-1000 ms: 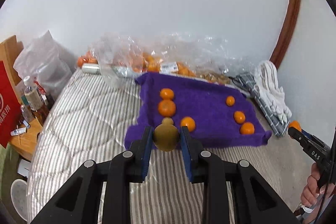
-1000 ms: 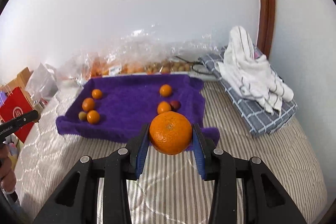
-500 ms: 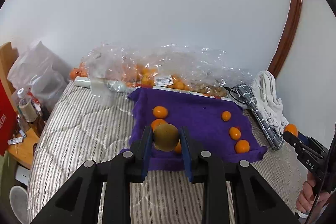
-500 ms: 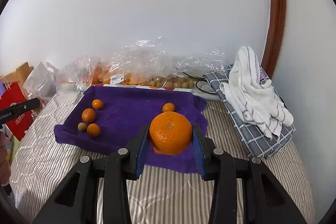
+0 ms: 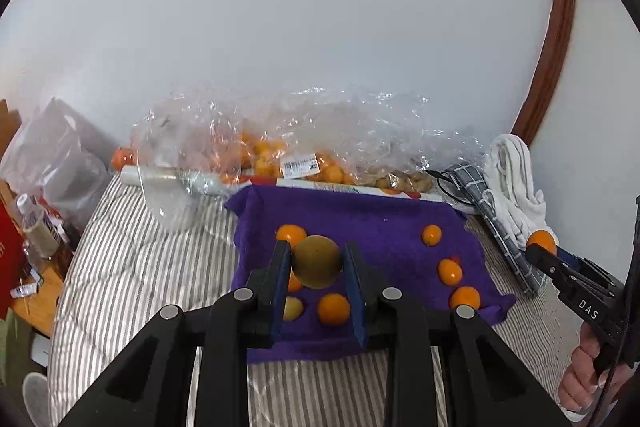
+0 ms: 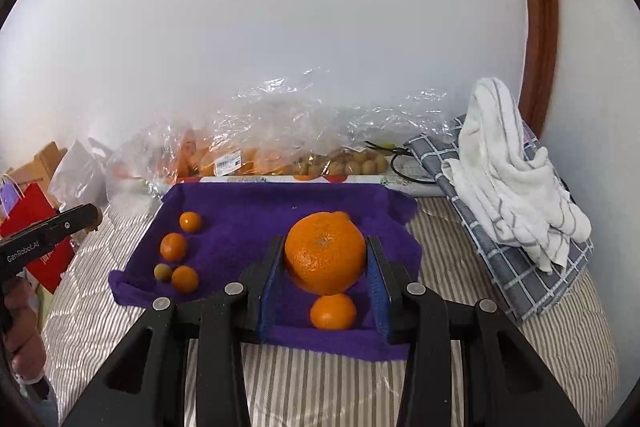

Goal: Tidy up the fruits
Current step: 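Carry the large orange and green fruit up over the purple towel, then open both grippers to set the orange and green fruit on the towel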

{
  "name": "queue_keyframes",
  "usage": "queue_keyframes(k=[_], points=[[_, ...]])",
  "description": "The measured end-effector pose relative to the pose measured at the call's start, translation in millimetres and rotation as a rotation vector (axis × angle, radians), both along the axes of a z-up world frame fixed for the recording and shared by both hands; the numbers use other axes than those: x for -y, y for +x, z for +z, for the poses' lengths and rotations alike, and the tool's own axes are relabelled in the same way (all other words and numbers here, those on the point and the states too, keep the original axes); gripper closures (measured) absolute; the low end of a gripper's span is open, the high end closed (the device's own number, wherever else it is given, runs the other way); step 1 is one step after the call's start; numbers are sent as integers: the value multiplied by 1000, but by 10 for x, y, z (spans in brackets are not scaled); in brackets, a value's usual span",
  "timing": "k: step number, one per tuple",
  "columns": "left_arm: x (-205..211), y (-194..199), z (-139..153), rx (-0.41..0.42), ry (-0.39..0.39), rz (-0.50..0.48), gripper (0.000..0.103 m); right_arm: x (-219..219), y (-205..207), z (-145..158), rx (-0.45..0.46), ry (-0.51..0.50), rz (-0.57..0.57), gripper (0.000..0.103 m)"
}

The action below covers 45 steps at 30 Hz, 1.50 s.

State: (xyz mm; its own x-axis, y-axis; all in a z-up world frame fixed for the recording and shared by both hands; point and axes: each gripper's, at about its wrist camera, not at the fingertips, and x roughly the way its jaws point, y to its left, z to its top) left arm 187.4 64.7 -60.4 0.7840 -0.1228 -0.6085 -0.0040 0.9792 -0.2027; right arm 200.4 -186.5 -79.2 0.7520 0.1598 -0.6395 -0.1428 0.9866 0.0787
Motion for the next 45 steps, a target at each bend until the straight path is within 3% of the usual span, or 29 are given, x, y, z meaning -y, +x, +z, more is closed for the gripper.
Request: queue_keyframes(k=[9,15,25,33,37,45], points=[[-145,334,-300,-50,-92,16,77,-44,381,-269,-61,52,19,64],[-202,515,-651,-99,-60,41,77,-154,604,-630,-131,28,51,64],[-246,587,-981,-141,-105,15,77,-360,710,-1022,-177,-12,101,64],[-141,554,-972,-135,-121,-44,77,-469,670,-1085,-168,-53,128,64],[-93,549,-995,-143,-90,-42,77,-501,669,-1115,-176,-71,130,64],[-133,551,-1016,-157,-123,-40,77,-501,673,-1122,-177,-81,124,64]])
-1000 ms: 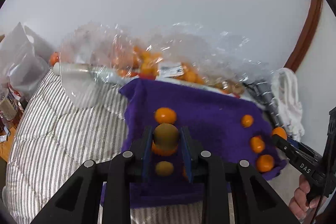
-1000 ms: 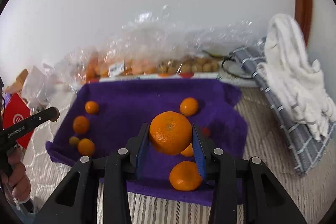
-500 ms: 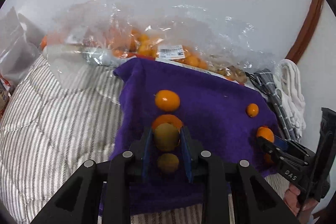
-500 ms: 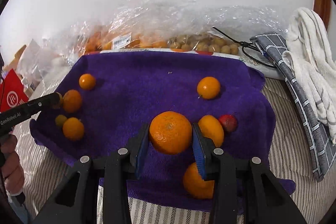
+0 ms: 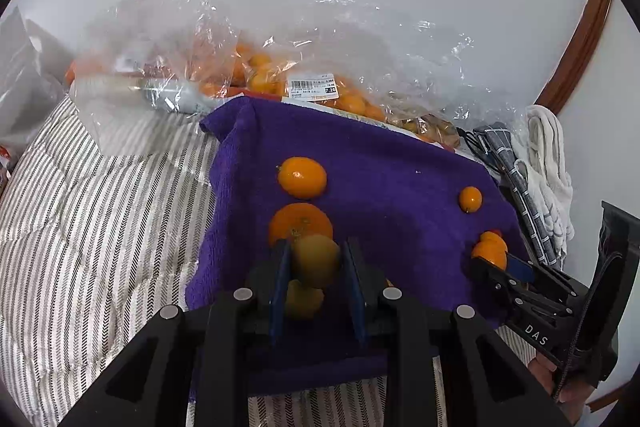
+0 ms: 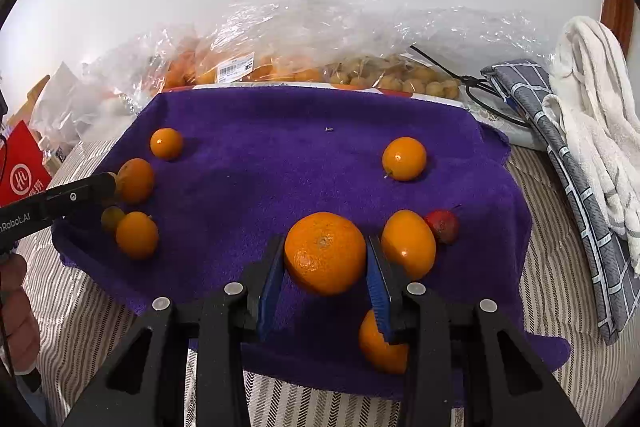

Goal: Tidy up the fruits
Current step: 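Open both grippers to set the orange and green fruit on the towel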

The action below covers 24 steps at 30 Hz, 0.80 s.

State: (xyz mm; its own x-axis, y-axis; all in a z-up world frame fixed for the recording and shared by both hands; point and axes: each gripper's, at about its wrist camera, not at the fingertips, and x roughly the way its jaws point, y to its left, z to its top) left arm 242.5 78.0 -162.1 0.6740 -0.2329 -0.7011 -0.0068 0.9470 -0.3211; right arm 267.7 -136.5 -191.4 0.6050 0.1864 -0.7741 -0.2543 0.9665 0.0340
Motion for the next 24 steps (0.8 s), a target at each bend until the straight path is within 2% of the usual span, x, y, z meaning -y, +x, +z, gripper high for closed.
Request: queue_keyframes(k=[2,6,11,14,18,21,24], points=[[22,-6,-4,1,8,-3,77,-6,-17,-3,7,-6,2,64],[84,-33,11,24,80,8,77,8,-31,-8,13,-7,-8,62],[90,-50,39,55,127,23,77,95,-27,44,8,75,-14,54],[76,-51,59,57,131,30,72,92,-27,100,22,59,-23,54],[88,-121,120,106,169,60,64,127,-76,183,24,73,-47,51],[142,-170,172,127,222,63,63,182,-145,296,-8,92,-62,51],[189,-266,312,153,237,54,62,270,-335,505,24,89,-76,51]])
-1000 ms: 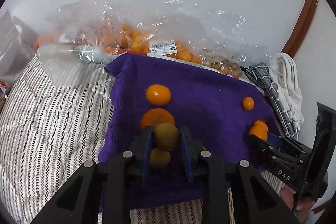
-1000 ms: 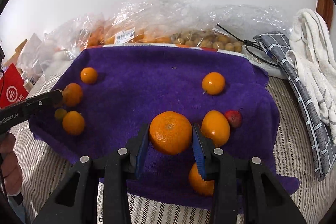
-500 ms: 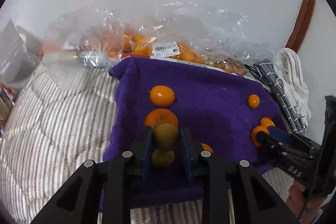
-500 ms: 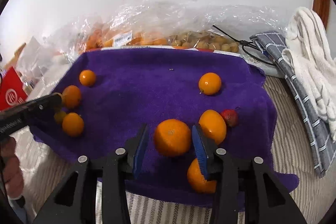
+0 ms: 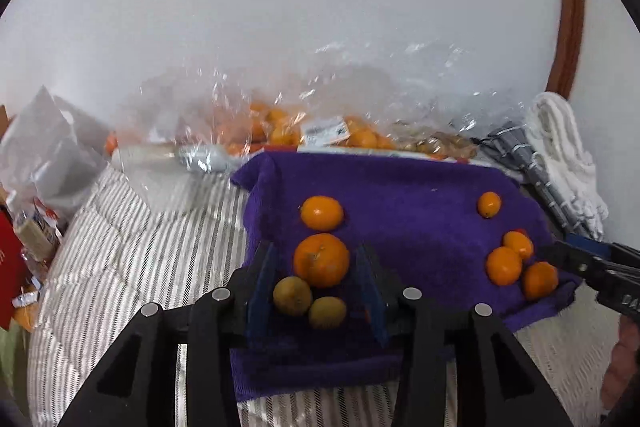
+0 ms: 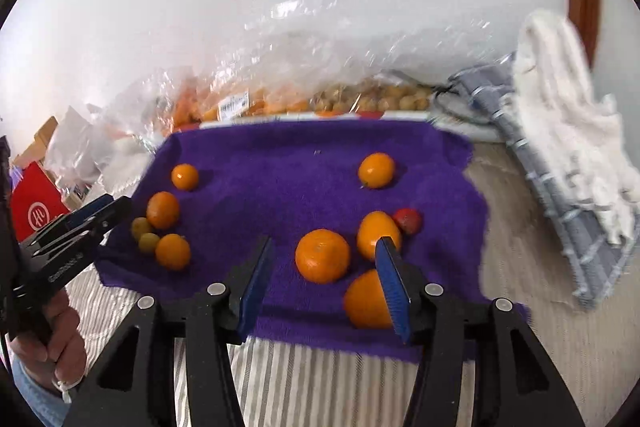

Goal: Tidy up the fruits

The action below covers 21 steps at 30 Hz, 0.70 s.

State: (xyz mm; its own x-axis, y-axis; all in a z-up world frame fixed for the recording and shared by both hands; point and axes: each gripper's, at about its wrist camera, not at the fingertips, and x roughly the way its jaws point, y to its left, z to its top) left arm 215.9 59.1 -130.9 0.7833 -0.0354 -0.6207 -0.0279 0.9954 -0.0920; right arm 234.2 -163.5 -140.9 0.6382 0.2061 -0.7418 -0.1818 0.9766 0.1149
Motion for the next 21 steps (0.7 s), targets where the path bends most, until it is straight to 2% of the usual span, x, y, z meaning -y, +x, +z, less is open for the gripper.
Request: queue_keyframes(k=[2,4,6,9,12,15,17,18,19,21], points=[[36,-126,112,-7,-3,-1,57,68,-191,190,34,-26,-7,50],[92,-287,208,-28,7,3,55,136,-357,339,64,-38,-14,44],[146,-491,308,-35,-16,-24,53,227,-552,489,90,-35,-22,41],[223,-793,448,-23,-40,-47,46,337,-810,619,97,-28,-24,41],[308,-1041,578,1,-17,-31,38,418,-1041,689,88,-36,-24,41],[368,-1289,719,32,-2,-5,35,559,-1219,726,50,20,-37,41],[397,-1458,808,46,5,9,33,651,-1354,774,58,53,-55,40],[409,-1532,851,50,6,6,29,694,-1437,810,70,57,-68,34],[428,-1607,907,55,9,-1,28,721,-1507,851,86,50,-79,23],[469,-1710,992,63,26,-1,21,772,-1654,946,131,36,-98,12]])
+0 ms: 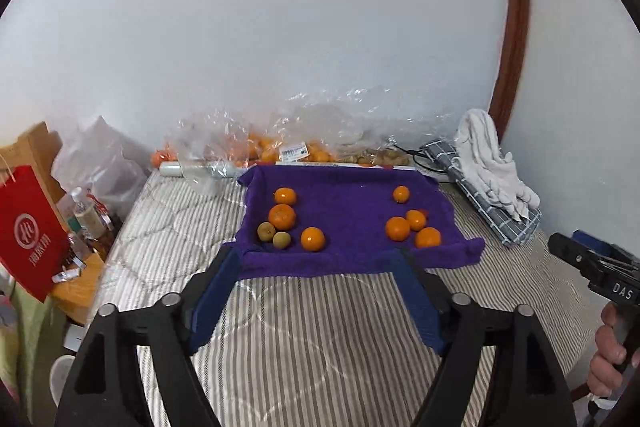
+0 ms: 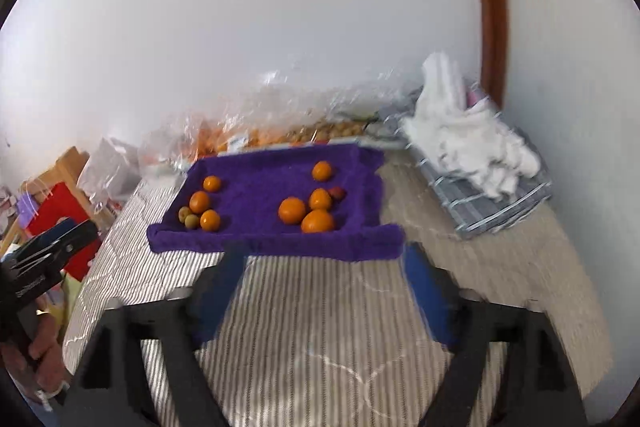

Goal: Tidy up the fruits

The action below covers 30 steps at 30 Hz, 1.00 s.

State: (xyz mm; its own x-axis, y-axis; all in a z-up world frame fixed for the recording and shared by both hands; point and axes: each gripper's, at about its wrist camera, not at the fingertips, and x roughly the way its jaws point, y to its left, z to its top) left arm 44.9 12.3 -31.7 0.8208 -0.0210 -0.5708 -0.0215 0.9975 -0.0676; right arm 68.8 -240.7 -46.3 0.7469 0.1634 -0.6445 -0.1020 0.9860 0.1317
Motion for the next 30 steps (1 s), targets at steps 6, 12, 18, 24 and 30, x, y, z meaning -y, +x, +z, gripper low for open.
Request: queue_keyframes(k=[6,12,18,24,30], points=[[150,-274,223,40,31,-12,8,106,-314,168,39,5,-13,4],[267,-380,309,66,54,-39,6,109,-424,147,20,-3,-11,4],[297,-386,302,57,54,-47,6,86,-462,125,24,-23,-9,3],[271,-399,286,59,35,-41,6,69,-485,133,36,-37,-10,3],[270,-384,278,59,24,-39,6,63,-496,136,40,-43,-12,3]])
